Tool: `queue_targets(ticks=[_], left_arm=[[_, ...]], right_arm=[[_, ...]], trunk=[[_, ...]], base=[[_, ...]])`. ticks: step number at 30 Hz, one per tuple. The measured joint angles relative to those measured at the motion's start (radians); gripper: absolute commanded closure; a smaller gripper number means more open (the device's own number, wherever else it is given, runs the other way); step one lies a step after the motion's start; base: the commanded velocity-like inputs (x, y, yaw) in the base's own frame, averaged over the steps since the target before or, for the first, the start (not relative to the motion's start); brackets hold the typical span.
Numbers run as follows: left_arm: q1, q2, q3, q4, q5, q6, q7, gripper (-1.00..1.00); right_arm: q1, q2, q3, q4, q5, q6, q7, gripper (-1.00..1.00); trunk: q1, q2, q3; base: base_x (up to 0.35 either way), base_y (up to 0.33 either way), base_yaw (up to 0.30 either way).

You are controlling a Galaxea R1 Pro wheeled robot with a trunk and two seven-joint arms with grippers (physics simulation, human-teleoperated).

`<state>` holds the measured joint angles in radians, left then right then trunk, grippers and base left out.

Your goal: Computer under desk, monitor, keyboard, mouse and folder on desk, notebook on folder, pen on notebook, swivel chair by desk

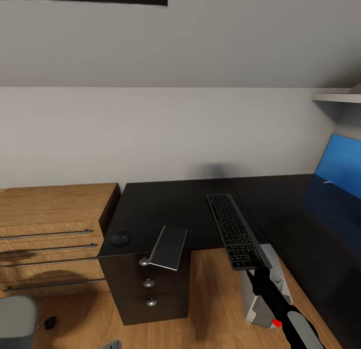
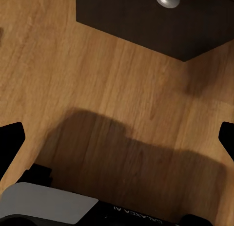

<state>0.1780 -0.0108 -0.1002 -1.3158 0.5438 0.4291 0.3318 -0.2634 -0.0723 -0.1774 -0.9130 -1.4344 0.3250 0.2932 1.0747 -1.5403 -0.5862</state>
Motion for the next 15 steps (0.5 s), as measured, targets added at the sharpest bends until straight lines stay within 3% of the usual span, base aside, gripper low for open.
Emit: queue_targets(ticks=[11, 15], left_arm=[[0.000, -0.001, 0.000, 0.000, 0.001, 0.000, 0.000, -1.00], [0.000, -0.002, 0.000, 0.000, 0.002, 0.000, 0.001, -1.00]], right_arm=[[0.000, 0.001, 0.002, -0.002, -0.003, 0.000, -0.008, 1.00], [0.000, 0.001, 0.002, -0.003, -0.003, 0.000, -0.008, 1.00]], trunk=[[0.000, 0.000, 0.000], [-0.015, 0.028, 0.012]], base=[[0.000, 0.000, 0.000], [0.000, 0.000, 0.000]])
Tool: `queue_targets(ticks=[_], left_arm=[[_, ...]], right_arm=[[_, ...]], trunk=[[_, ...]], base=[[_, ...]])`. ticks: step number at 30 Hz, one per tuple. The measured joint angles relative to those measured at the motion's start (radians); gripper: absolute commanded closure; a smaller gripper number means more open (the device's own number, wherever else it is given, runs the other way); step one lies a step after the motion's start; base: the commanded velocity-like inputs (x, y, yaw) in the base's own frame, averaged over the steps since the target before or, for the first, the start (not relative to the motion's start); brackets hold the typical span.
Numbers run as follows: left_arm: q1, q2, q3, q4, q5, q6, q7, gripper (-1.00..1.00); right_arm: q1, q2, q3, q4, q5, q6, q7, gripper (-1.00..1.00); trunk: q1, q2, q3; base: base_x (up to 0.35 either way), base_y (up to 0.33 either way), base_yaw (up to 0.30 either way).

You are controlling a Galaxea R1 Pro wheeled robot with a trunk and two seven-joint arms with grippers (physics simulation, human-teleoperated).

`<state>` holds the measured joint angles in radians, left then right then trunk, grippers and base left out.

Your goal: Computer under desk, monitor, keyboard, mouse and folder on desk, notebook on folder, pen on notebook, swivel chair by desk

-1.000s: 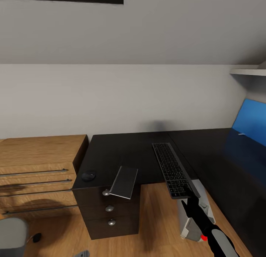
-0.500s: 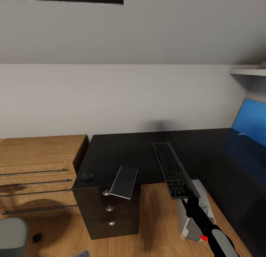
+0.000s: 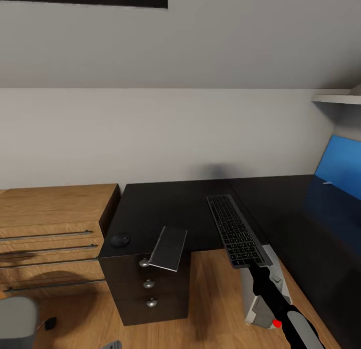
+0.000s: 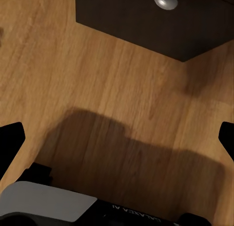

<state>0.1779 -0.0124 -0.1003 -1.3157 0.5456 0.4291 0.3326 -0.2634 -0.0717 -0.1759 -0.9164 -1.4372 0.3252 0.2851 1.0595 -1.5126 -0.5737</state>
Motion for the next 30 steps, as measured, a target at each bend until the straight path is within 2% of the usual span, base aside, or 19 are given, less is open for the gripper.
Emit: queue_targets(ticks=[7, 16, 19, 23, 30], left_arm=[[0.000, 0.000, -0.001, 0.018, -0.001, 0.000, 0.001, -1.00], [0.000, 0.000, -0.001, 0.042, -0.004, -0.003, 0.002, -1.00], [0.000, 0.000, -0.001, 0.043, -0.003, -0.051, 0.004, -1.00], [0.000, 0.000, -0.002, 0.043, -0.002, -0.067, 0.005, -1.00], [0.000, 0.000, -0.003, 0.045, -0.002, -0.072, 0.006, -1.00]], right_arm=[[0.000, 0.001, 0.001, -0.013, 0.000, 0.000, 0.002, 1.00], [0.001, 0.018, -0.003, -0.114, -0.003, 0.002, -0.006, 1.00], [0.005, 0.023, -0.003, -0.157, -0.005, 0.002, -0.008, 1.00], [0.008, 0.029, -0.003, -0.195, -0.004, 0.003, -0.027, 1.00], [0.012, 0.037, -0.005, -0.258, -0.004, 0.008, -0.040, 1.00]], trunk=[[-0.027, 0.049, 0.022], [-0.061, 0.112, 0.050], [-0.073, 0.133, 0.060], [-0.088, 0.161, 0.072], [-0.114, 0.210, 0.094]], base=[[0.000, 0.000, 0.000], [0.000, 0.000, 0.000], [0.000, 0.000, 0.000], [-0.015, 0.000, 0.000], [-0.254, 0.000, 0.000]])
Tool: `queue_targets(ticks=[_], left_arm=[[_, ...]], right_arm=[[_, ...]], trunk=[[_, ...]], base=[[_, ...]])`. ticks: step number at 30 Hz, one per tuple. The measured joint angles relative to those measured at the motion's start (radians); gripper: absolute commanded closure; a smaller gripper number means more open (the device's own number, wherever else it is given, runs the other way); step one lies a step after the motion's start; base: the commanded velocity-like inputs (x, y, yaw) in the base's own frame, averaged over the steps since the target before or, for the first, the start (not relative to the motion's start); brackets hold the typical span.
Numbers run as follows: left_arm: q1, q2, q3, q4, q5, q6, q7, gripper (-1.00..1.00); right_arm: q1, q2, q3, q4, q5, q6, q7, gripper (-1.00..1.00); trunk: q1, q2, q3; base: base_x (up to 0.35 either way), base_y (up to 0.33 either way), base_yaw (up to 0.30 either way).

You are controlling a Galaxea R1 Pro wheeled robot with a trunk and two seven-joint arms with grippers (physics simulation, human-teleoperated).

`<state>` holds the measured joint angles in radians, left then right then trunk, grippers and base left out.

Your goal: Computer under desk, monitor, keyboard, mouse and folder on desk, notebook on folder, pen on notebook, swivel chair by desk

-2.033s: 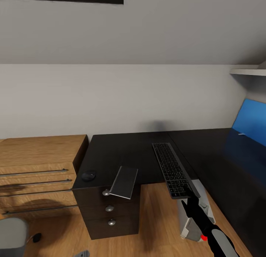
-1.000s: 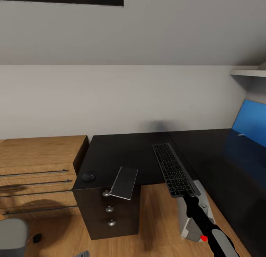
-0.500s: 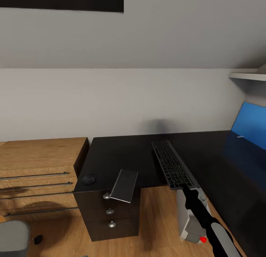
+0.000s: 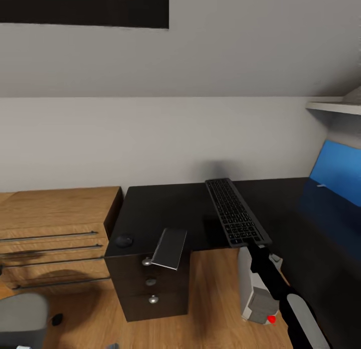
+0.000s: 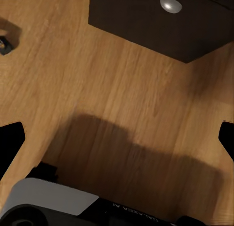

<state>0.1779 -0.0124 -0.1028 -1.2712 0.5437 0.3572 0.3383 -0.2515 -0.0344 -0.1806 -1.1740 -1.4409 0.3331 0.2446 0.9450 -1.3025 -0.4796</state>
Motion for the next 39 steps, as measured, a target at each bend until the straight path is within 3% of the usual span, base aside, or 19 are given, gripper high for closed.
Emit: queue_targets(ticks=[19, 21, 23, 39], left_arm=[[0.000, 0.000, 0.000, 0.017, 0.000, -0.002, 0.000, -1.00], [0.000, -0.001, -0.001, 0.030, 0.000, -0.002, 0.000, -1.00], [0.000, -0.001, -0.002, 0.035, 0.000, -0.002, 0.001, -1.00], [0.000, 0.000, -0.001, 0.036, 0.000, -0.002, 0.001, -1.00]], right_arm=[[0.002, -0.003, 0.000, -0.018, -0.027, 0.033, 0.001, 1.00], [0.033, -0.001, 0.001, -0.094, -0.030, 0.031, -0.009, 1.00], [0.038, -0.001, 0.001, -0.108, -0.022, 0.029, -0.027, 1.00], [0.039, -0.001, 0.001, -0.109, -0.024, 0.027, -0.029, 1.00]], trunk=[[-0.073, 0.133, 0.060], [-0.081, 0.147, 0.066], [-0.088, 0.161, 0.072], [-0.150, 0.273, 0.122]], base=[[-0.338, 0.000, 0.000], [-0.341, 0.000, 0.000], [-0.341, -0.028, 0.000], [-0.313, -0.193, 0.000]])
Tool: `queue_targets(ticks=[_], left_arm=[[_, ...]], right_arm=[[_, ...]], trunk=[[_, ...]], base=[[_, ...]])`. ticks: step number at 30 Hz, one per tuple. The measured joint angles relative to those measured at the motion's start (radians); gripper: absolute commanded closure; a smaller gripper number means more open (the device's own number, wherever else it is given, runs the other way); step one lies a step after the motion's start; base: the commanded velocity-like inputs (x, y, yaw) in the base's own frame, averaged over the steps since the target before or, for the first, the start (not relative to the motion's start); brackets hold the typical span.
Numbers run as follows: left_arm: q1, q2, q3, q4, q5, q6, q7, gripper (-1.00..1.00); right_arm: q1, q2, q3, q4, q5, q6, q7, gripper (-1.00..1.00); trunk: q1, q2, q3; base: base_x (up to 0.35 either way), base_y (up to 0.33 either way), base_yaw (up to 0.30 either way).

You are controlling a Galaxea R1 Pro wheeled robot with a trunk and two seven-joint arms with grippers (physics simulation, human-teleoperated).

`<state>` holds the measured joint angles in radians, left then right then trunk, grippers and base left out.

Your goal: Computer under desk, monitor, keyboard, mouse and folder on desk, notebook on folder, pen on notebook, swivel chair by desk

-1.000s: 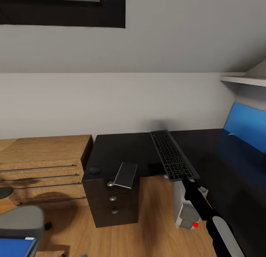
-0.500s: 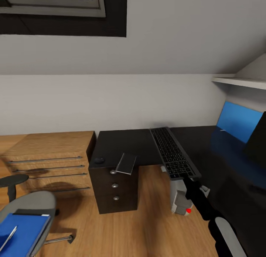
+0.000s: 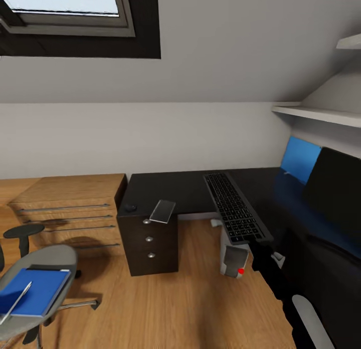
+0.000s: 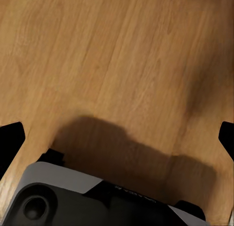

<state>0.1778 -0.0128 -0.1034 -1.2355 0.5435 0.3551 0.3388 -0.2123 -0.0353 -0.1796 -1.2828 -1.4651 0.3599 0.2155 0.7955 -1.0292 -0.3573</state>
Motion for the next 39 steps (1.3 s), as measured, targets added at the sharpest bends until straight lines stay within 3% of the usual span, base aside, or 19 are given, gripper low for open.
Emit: queue_targets(ticks=[32, 39], left_arm=[[0.000, 0.001, 0.000, 0.000, 0.000, 0.000, 0.000, -1.00], [0.000, 0.001, 0.001, 0.000, 0.000, 0.000, 0.000, -1.00]], right_arm=[[0.000, -0.002, 0.002, 0.014, 0.001, 0.006, 0.002, 1.00], [0.001, 0.003, 0.004, 0.066, 0.005, -0.001, 0.000, 1.00]], trunk=[[-0.123, 0.224, 0.100], [-0.150, 0.273, 0.122]], base=[[-0.310, -0.178, 0.000], [-0.305, -0.202, 0.000]])
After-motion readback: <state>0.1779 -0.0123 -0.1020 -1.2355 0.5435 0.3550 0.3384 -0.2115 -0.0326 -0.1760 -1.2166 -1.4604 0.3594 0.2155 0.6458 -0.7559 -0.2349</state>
